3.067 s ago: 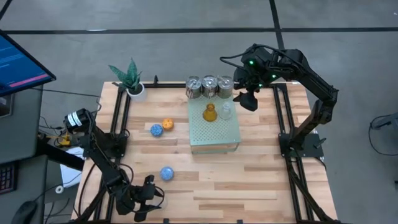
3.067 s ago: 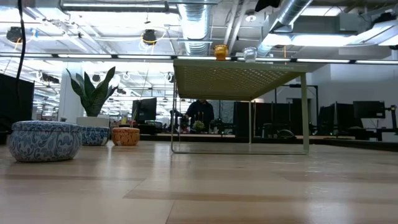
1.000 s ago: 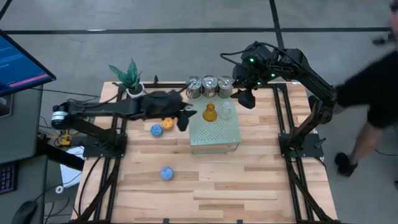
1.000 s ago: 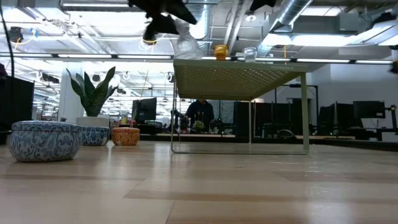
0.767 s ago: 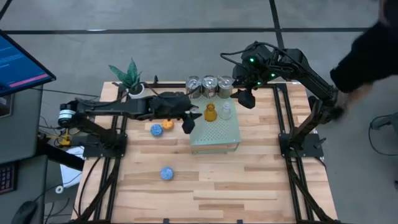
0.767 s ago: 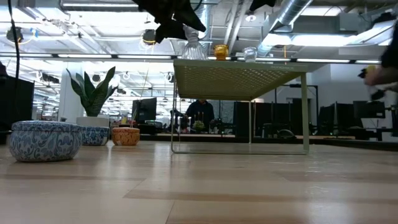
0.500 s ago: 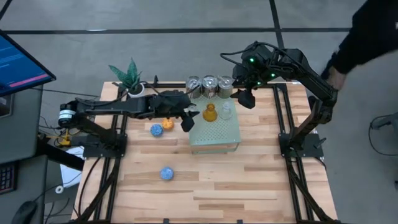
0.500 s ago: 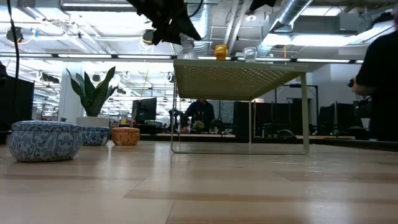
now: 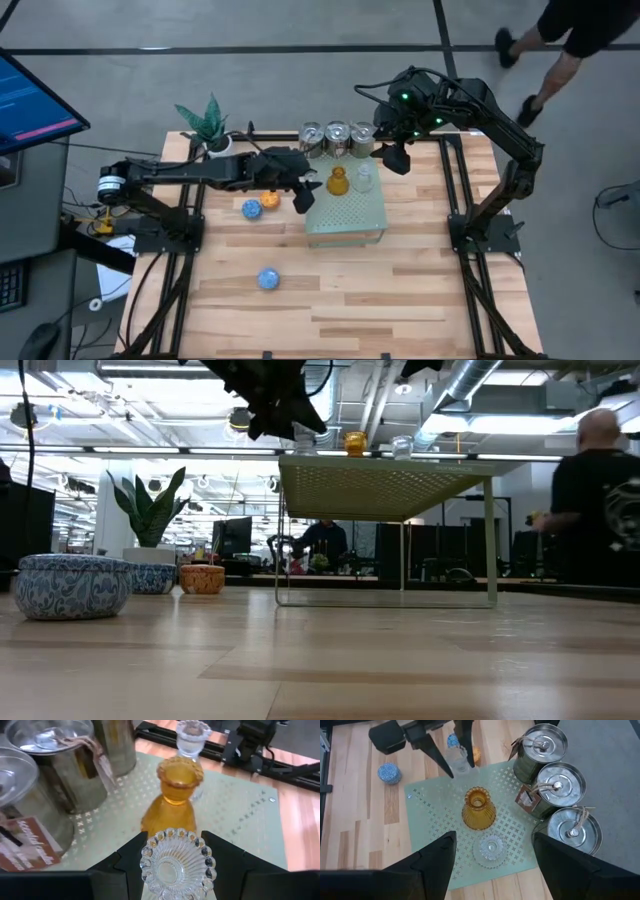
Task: Pick & Place candle stick holders
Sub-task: Put the transparent candle holder on the shelf
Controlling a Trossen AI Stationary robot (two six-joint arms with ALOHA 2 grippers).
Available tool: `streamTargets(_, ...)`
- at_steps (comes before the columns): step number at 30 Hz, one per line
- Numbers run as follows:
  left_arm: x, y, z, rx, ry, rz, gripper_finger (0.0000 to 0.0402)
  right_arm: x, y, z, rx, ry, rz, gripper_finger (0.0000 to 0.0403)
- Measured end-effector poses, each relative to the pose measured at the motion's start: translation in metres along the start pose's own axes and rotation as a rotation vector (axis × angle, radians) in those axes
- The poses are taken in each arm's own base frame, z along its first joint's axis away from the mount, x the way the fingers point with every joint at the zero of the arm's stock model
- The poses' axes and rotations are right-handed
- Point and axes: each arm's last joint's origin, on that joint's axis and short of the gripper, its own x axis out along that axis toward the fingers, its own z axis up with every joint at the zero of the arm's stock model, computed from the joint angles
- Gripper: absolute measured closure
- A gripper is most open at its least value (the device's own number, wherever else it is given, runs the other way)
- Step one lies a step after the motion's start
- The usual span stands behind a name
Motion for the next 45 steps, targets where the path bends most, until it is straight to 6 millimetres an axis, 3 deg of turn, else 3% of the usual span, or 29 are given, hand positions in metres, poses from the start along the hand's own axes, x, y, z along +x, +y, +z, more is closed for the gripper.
streamTargets(33, 0.007, 0.001, 0.001, 0.031, -0.017, 0.009, 0.023, 0.0, 0.0, 0.0, 0.0, -0.001, 0.0, 0.0146)
streamTargets(45, 0.019, 0.005, 0.001, 0.016, -0.035, -0.011, 0.0229, 0.0, 0.0, 0.0, 0.0, 0.0, 0.0, 0.0146)
